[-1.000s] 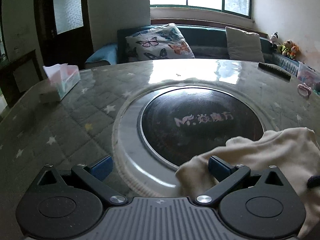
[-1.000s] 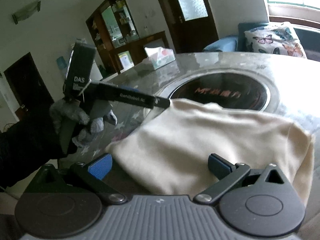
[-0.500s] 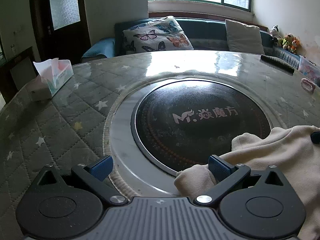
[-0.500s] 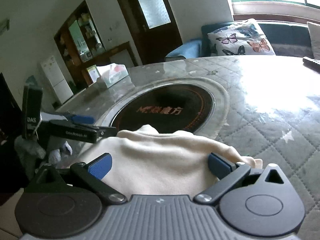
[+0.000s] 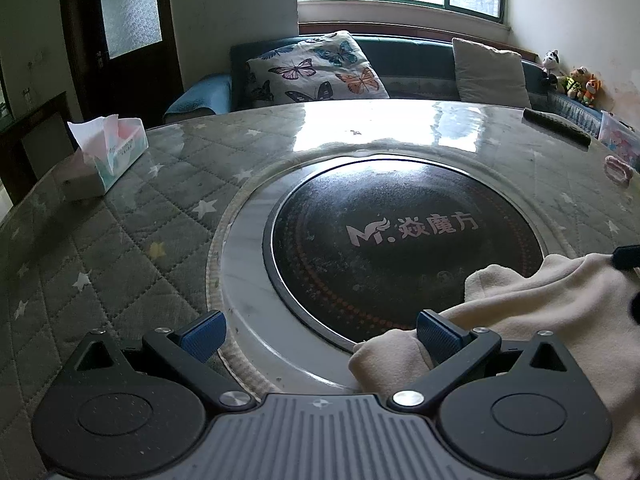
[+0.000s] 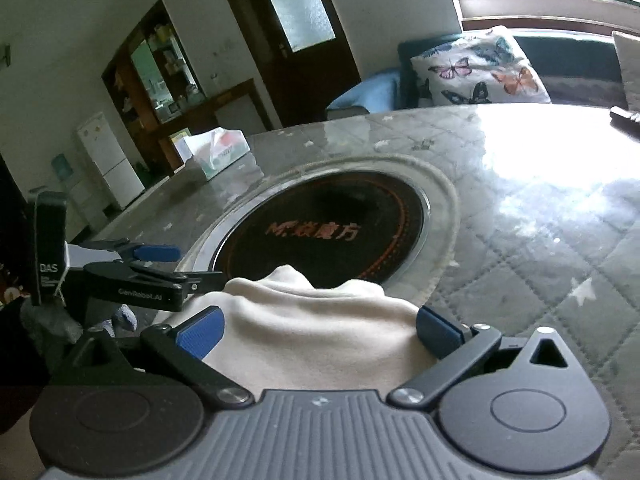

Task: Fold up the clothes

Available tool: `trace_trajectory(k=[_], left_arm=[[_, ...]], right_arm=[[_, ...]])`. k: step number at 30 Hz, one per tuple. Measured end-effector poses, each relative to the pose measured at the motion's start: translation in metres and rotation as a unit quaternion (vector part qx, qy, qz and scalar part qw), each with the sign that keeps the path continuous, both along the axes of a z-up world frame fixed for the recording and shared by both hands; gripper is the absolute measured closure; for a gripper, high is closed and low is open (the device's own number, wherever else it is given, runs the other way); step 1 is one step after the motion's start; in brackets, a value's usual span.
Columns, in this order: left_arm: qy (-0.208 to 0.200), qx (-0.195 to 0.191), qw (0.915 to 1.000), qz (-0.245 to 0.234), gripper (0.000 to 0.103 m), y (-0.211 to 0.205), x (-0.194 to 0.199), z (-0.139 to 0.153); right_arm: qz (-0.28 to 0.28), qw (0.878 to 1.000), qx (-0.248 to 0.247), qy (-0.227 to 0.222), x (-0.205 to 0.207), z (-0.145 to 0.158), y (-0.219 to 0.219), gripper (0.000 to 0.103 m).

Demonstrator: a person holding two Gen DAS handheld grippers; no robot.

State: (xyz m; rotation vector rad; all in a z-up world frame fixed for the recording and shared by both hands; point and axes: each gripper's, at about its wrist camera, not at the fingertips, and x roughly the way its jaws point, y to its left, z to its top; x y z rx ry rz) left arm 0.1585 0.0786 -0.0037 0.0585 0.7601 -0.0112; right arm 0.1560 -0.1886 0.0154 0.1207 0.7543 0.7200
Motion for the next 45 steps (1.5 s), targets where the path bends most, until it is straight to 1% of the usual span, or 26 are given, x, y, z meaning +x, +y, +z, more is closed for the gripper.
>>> trace_trajectory(k=[5, 10, 14, 17, 21, 24, 27, 31, 34, 38, 43, 45], left_arm=[[-0.006, -0.001, 1.0, -0.003, 0.0, -0.002, -0.007, 0.006], [-0.013, -0.001, 0.9999, -0.011, 0.0, -0.006, -0.021, 0.012], [-0.016, -0.002, 0.9997, -0.019, 0.0, -0.01, -0.036, 0.014], [-0.019, -0.003, 0.9995, -0.025, 0.0, -0.012, -0.048, 0.016], [-0.023, 0.001, 0.9992, -0.032, 0.0, -0.015, -0.061, 0.018], [-0.021, 0.006, 0.9993, -0.032, 0.0, -0.015, -0.069, 0.016], [-0.018, 0.007, 0.9994, -0.029, 0.0, -0.013, -0.075, 0.014], [-0.022, 0.003, 0.9994, -0.025, 0.0, -0.01, -0.082, 0.016], [-0.025, 0.001, 0.9993, -0.026, 0.0, -0.011, -0.088, 0.018], [-0.025, 0.0, 0.9993, -0.03, 0.0, -0.013, -0.094, 0.018], [-0.022, 0.002, 0.9994, -0.026, 0.0, -0.011, -0.099, 0.017], [-0.02, 0.002, 0.9995, -0.023, 0.0, -0.009, -0.101, 0.016]], right_arm=[[-0.01, 1.0, 0.004, -0.018, -0.016, 0.016, -0.019, 0.0], [-0.002, 1.0, 0.017, -0.015, -0.045, 0.024, -0.036, 0.0], [0.012, 1.0, 0.026, -0.005, -0.074, 0.023, -0.041, 0.0], [0.022, 0.999, 0.034, 0.008, -0.095, 0.016, -0.04, 0.0], [0.024, 0.999, 0.032, 0.018, -0.109, 0.005, -0.04, 0.0], [0.008, 0.999, 0.029, 0.023, -0.109, -0.002, -0.046, 0.0], [-0.003, 0.998, 0.044, 0.033, -0.109, -0.008, -0.056, 0.0], [-0.008, 0.999, 0.035, 0.024, -0.113, -0.002, -0.056, 0.0], [0.008, 0.999, 0.033, 0.009, -0.118, 0.005, -0.047, 0.0], [0.038, 0.999, 0.039, 0.008, -0.119, 0.006, -0.031, 0.0], [0.047, 0.998, 0.034, 0.025, -0.117, -0.005, -0.023, 0.0], [0.044, 0.998, 0.023, 0.029, -0.12, -0.01, -0.025, 0.0]])
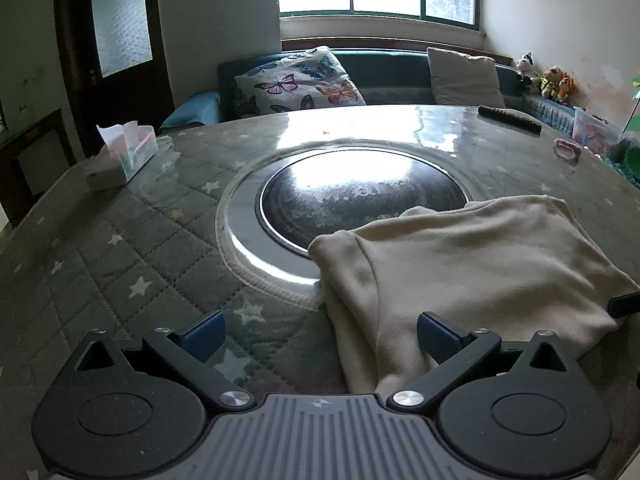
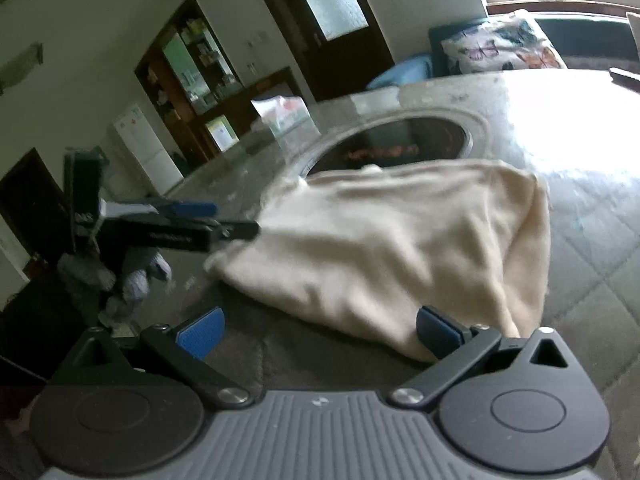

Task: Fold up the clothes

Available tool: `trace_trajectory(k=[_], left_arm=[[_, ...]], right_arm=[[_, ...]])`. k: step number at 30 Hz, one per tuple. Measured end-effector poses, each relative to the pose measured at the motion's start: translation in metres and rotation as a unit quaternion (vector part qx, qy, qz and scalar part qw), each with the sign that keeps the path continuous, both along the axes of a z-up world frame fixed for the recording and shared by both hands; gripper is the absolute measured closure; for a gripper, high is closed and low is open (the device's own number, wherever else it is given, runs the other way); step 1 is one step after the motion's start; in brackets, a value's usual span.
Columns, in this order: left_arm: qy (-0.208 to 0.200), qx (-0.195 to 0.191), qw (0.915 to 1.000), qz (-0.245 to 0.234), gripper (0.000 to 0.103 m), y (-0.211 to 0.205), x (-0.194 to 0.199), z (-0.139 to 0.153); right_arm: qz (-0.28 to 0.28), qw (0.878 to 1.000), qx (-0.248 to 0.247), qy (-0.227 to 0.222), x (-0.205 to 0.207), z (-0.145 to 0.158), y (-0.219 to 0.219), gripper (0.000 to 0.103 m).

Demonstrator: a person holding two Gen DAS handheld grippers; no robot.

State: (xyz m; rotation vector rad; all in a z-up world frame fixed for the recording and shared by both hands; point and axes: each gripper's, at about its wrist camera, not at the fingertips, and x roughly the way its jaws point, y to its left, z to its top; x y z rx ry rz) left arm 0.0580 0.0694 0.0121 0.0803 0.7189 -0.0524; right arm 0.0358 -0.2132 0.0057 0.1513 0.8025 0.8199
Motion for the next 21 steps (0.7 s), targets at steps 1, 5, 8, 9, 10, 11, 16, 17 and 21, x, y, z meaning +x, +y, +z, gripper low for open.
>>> trace_trajectory(k=[1, 5, 8, 9, 10, 11, 16, 17, 21], left_arm=[[0.001, 0.0, 1.0, 0.001, 0.0, 0.001, -0.001, 0.0], [0.002, -0.001, 1.0, 0.003, 0.0, 0.002, -0.003, -0.001], [0.003, -0.001, 1.0, 0.004, 0.0, 0.002, -0.004, -0.002], [0.003, -0.001, 1.0, 0.004, 0.0, 0.002, -0.004, -0.002], [0.004, -0.001, 1.0, 0.004, 0.0, 0.002, -0.004, -0.002], [0.004, -0.001, 1.0, 0.004, 0.0, 0.002, -0.004, -0.003], [0.007, -0.003, 1.0, 0.004, 0.0, 0.003, -0.005, -0.005], [0.007, -0.004, 1.0, 0.004, 0.0, 0.003, -0.004, -0.005], [0.008, -0.005, 0.9999, 0.003, 0.0, 0.004, -0.004, -0.006]], right_arm=[[-0.002, 1.0, -0.002, -0.001, -0.001, 0.0, -0.002, 0.0], [0.006, 1.0, 0.004, -0.01, -0.003, 0.008, 0.0, 0.0], [0.024, 0.999, 0.013, -0.017, -0.004, 0.012, 0.011, 0.0], [0.03, 0.999, 0.017, -0.018, -0.004, 0.012, 0.015, 0.0], [0.036, 0.999, 0.019, -0.017, -0.003, 0.012, 0.019, 0.0], [0.042, 0.999, 0.02, -0.016, -0.002, 0.012, 0.024, 0.0], [0.045, 0.999, 0.015, -0.007, 0.0, 0.004, 0.03, 0.0], [0.039, 0.999, 0.014, -0.004, 0.001, 0.002, 0.027, 0.0], [0.02, 1.0, 0.015, 0.002, 0.001, 0.002, 0.012, 0.0]])
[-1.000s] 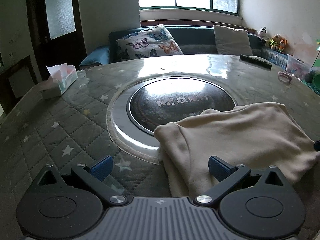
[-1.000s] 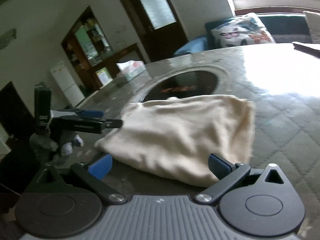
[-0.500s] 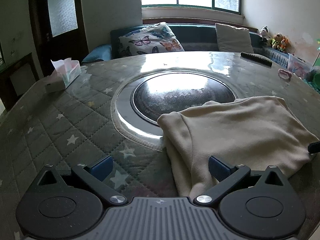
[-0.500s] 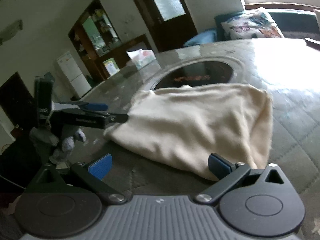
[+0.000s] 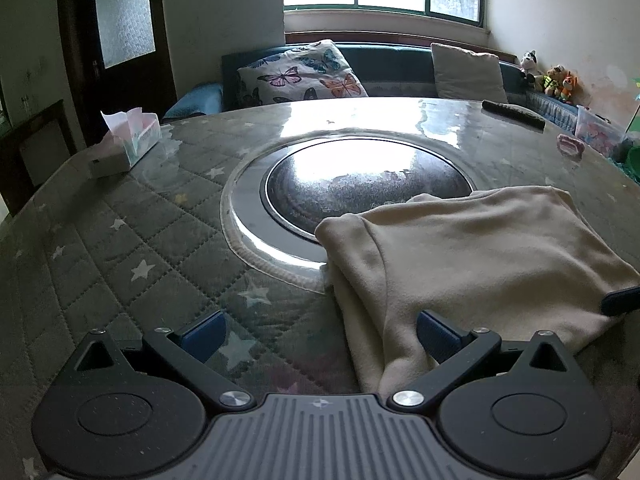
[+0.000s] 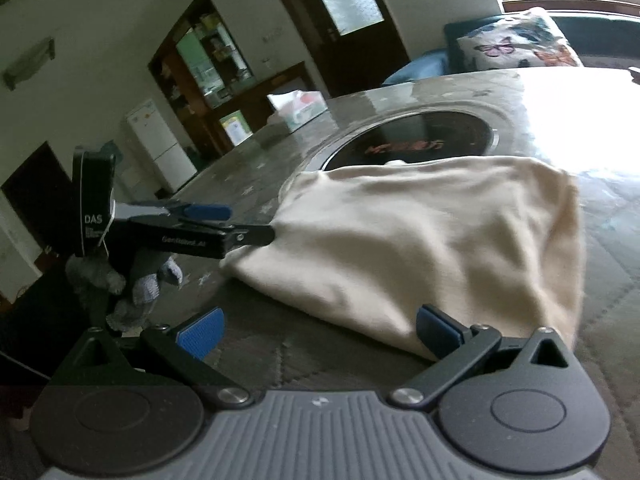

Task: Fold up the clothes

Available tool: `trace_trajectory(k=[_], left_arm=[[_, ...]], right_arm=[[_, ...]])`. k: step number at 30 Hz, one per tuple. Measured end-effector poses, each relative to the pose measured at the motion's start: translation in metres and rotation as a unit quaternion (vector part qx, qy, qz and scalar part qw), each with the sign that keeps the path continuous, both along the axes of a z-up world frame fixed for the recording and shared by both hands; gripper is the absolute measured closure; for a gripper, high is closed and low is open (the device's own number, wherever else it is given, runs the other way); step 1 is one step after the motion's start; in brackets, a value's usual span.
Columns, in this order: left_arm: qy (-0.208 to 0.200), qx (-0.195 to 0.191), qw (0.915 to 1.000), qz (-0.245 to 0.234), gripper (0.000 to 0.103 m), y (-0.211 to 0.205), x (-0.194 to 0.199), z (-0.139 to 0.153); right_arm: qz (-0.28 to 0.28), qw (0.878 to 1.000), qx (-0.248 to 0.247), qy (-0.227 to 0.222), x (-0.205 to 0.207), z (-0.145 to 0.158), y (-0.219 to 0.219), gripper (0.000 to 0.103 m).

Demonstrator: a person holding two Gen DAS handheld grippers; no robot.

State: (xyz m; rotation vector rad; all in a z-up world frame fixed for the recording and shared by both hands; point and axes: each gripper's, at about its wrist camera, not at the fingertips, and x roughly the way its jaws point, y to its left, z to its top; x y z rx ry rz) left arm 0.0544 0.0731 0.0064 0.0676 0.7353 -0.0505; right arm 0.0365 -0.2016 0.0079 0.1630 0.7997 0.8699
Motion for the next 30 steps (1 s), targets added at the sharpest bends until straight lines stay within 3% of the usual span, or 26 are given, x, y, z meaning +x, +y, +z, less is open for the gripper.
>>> trace_trajectory(k=[11, 21, 30], left_arm=[[0.001, -0.002, 1.0, -0.001, 0.0, 0.001, -0.001, 0.0], [0.004, -0.014, 0.9999, -0.001, 0.0, 0.003, 0.001, 0.0], [0.002, -0.02, 0.9998, 0.003, 0.0, 0.004, 0.001, 0.003]], right_arm=[[0.064, 0.998, 0.012, -0.017, 0.002, 0.009, 0.043, 0.0], [0.049, 0.999, 0.006, 0.0, 0.006, -0.001, 0.035, 0.0], [0.061, 0.997, -0.026, -0.042, 0.0, 0.011, 0.052, 0.0]])
